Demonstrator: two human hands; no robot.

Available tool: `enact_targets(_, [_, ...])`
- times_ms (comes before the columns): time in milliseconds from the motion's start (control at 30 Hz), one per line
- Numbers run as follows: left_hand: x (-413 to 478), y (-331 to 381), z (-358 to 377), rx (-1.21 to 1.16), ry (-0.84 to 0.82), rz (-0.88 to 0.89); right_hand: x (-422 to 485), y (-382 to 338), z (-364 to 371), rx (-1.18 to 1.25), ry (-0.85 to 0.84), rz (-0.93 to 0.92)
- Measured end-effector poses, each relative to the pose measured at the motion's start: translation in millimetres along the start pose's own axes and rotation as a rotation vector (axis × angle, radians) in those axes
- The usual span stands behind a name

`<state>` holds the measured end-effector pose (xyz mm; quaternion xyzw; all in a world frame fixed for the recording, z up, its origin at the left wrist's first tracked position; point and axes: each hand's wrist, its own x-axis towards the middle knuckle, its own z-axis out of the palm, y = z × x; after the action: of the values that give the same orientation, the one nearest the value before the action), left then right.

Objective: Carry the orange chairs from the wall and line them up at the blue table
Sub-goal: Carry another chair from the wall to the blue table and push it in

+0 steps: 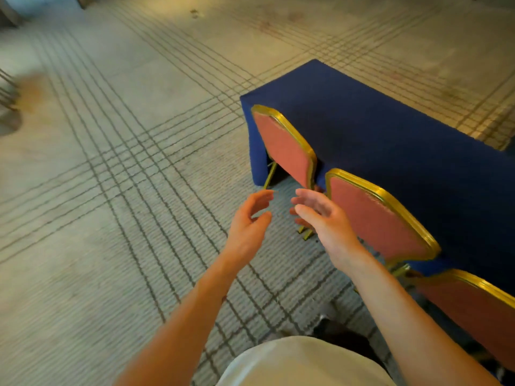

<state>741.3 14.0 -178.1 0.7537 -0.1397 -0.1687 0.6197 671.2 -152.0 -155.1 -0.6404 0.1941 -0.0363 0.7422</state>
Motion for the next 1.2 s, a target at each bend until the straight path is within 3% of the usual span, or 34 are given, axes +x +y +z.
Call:
enact_targets(433, [21, -42, -159, -0.587, 0.479, -0.175, 118, 8, 176, 0.188, -0.310, 0.235])
enact_targets(800, [118, -44, -322, -0.623, 0.774, -0.221, 280, 3, 358, 0.294, -0.537, 0.408])
enact_targets(1033, [120, -70, -432, -0.734, 1.003, -0.207, 317, 15, 499, 0.208, -0.782, 0.513])
enact_targets(1200, [113, -98, -533, -0.751, 1.083, -0.185, 331, 25, 615, 0.189, -0.829, 0.526])
